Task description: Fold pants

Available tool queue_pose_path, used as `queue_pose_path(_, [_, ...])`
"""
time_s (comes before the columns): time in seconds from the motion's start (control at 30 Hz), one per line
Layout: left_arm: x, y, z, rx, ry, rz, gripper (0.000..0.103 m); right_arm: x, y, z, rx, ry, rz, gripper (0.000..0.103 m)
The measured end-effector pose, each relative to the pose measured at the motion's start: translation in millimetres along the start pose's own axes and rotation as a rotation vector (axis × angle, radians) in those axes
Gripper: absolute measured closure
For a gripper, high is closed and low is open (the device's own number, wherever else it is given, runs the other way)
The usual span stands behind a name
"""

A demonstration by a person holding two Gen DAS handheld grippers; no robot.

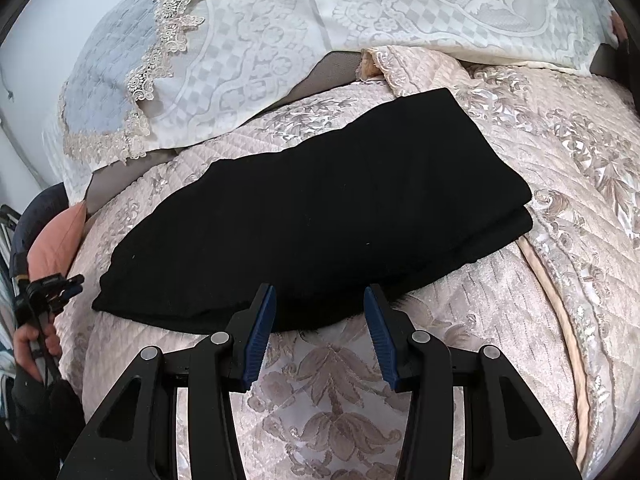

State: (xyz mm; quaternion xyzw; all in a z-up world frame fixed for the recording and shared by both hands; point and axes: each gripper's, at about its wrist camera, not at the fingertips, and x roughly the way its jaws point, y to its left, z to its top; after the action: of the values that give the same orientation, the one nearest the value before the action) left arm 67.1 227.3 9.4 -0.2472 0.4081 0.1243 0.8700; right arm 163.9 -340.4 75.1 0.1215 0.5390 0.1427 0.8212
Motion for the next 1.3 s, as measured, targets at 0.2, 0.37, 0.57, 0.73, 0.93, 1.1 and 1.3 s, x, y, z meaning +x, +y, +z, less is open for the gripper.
queue_pose_path(0.2, [18.6, -81.1, -22.5, 0.202, 0.062, -0.160, 0.057, 6.2, 5.0, 3.7, -0.004, -0.004, -0.014, 0.056])
queue_pose_path(0.37, [49.7, -134.8, -45.8, 0.313, 0.154, -0.283, 0.057, 11.3, -3.5, 11.1, 0.005, -0.023, -0.051, 0.056])
queue_pose_path(0.57, [43.3, -127.1, -61.3, 0.320, 0.164, -0.248, 0.057, 20.3, -55.1, 17.7, 0.115, 0.028, -0.150, 0.077])
queue_pose_path(0.73, [26.7, -118.9, -69.8, 0.346, 0.138, -0.219, 0.057, -1.7, -52.5, 7.9, 0.121, -0.011, -0.213, 0.071])
queue_pose_path(0.93, [21.0, -159.5, -80.4, 0.407, 0.122, -0.283, 0.055, -9.9, -73.7, 14.4, 0.248, -0.083, -0.205, 0.060])
queue_pose_path(1.1, [27.1, -202.1, -104.8, 0.472, 0.169, -0.364, 0.055, -17.1, -78.9, 24.8, 0.271, -0.150, -0.194, 0.060])
queue_pose_path(1.3, [33.3, -239.9, -139.6, 0.585, 0.197, -0.389, 0.047, -9.9, -92.1, 35.5, 0.279, -0.160, -0.209, 0.060])
